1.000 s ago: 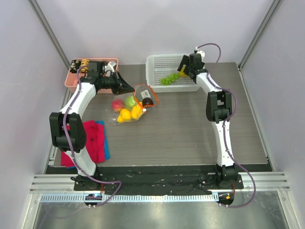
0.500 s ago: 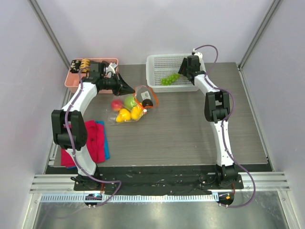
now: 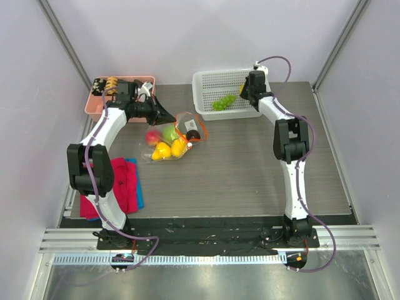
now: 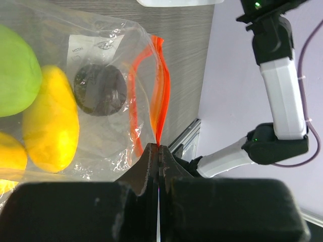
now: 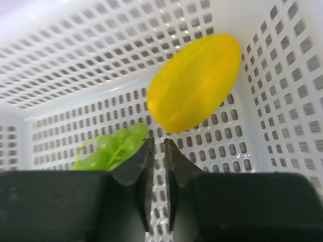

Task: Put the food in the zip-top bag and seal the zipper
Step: Pick up the fake fruit from the bin.

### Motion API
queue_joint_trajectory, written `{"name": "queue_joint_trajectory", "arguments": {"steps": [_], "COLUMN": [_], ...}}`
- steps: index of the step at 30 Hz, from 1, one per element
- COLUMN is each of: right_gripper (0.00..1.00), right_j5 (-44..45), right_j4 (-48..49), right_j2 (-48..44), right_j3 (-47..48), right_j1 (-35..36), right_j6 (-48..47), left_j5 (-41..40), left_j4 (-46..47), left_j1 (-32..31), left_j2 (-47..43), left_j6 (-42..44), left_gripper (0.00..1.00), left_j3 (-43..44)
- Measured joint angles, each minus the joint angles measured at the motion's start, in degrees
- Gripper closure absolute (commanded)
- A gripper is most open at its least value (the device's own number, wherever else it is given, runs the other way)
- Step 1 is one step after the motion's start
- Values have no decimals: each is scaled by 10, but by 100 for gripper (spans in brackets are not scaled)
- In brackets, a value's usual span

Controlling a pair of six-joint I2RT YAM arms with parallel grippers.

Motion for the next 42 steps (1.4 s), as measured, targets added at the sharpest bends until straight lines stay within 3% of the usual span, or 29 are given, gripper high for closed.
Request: {"name": "queue_joint_trajectory", "arguments": {"steps": [3, 6, 7, 8, 9, 10, 12, 25, 39, 42], "right_gripper": [99, 99, 92, 79, 48, 34, 27, 20, 20, 13], "right_j5": [-14, -26, -28, -31, -33, -34, -28, 44, 122, 130], "right_j4": [7, 21, 24, 28, 30, 32, 30, 8, 6, 15], "right_j2": [-45, -85, -96, -105, -110, -115, -115, 31, 85, 99], "right_j3": [-29, -48, -53, -56, -57, -57, -51, 99, 114, 127], "right_j1": [0, 0, 0, 0, 0, 0, 0, -2, -3, -3], "right_j6": [0, 2, 2, 2, 2, 0, -4, 65, 176, 189], "left_j5": [0, 0, 0, 0, 0, 0, 0, 0, 0, 0], "left_j4": [-1, -2, -1, -2, -2, -2, -2, -1, 1, 1], "left_j1": [0, 0, 0, 0, 0, 0, 0, 0, 2, 4], "left_j2": [0, 0, 0, 0, 0, 0, 0, 0, 22, 24], "left_j6": [0, 0, 0, 0, 0, 0, 0, 0, -1, -1], "left_gripper": [100, 100, 100, 100, 100, 100, 100, 100, 100, 100], "left_j3": [0, 0, 0, 0, 0, 0, 0, 0, 0, 0]}}
